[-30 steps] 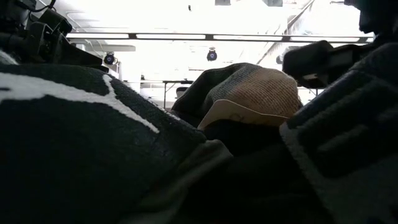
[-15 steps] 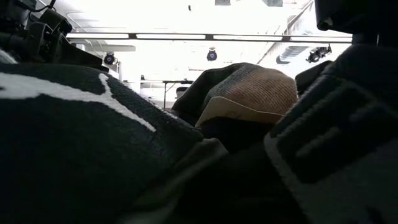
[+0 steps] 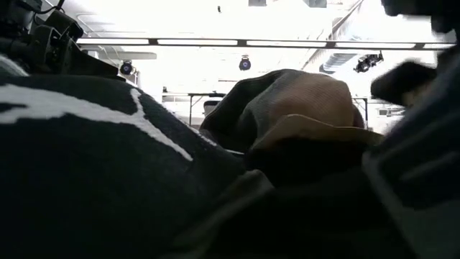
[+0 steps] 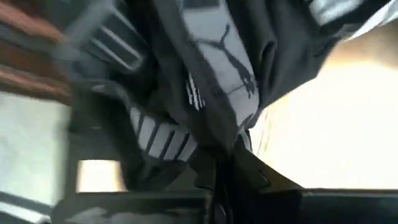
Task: Pick & Place Cloths
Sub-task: Put the black boxer shorts into the transparent bin
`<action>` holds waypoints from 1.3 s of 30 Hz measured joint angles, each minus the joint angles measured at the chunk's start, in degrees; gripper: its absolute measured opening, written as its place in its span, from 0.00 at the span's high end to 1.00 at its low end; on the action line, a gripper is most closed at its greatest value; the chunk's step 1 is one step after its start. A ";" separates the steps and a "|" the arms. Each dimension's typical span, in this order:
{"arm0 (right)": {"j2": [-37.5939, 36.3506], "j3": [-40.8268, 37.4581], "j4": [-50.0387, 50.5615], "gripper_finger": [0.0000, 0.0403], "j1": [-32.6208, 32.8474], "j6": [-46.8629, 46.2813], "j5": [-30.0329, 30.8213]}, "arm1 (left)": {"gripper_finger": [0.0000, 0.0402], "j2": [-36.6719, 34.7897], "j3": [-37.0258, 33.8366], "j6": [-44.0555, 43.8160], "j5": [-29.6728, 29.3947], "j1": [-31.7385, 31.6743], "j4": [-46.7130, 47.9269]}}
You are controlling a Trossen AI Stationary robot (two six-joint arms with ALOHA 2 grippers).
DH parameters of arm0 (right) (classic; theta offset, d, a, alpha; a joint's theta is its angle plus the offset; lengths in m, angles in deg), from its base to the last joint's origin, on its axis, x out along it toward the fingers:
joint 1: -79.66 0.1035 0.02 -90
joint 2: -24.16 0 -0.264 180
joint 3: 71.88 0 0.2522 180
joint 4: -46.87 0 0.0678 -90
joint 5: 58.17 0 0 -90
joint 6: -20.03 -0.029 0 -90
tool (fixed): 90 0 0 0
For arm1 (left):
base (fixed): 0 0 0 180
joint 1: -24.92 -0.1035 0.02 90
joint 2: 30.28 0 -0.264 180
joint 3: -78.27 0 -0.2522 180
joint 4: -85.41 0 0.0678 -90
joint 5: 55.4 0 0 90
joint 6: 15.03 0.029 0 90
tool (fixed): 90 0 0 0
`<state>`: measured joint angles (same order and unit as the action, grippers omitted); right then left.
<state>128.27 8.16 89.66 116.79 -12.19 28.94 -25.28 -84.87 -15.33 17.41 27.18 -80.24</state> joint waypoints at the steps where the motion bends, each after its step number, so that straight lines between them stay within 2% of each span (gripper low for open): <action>1: -1.73 0.25 0.98 0.98 -0.05 -0.91 0.23 | 0.24 0.00 0.02 0.00 -0.02 -0.01 0.02; 5: -8.73 0.15 6.24 0.98 -0.12 -4.93 1.99 | 0.24 0.01 0.02 0.00 -0.01 -0.02 0.02; 13: -22.15 0.26 7.51 0.98 -1.40 -4.90 10.61 | 0.24 0.02 0.02 0.00 0.00 0.00 0.02; 18: -28.29 0.29 7.01 0.98 -1.62 -0.87 14.14 | 0.24 0.00 0.02 0.02 0.00 -0.02 0.02; 25: -35.15 0.31 6.30 0.98 -1.67 5.42 23.93 | 0.24 0.01 0.02 0.00 0.00 -0.01 0.02; 31: -39.49 0.31 7.33 0.98 -1.63 7.97 22.79 | 0.24 0.02 0.02 0.00 -0.02 0.00 0.02; 39: -45.90 0.48 8.80 0.98 -1.04 -0.24 11.13 | 0.24 0.00 0.02 0.01 0.00 -0.01 0.02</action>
<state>82.36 8.64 98.46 115.75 -12.43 40.07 -25.28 -84.85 -15.31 17.41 27.17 -80.22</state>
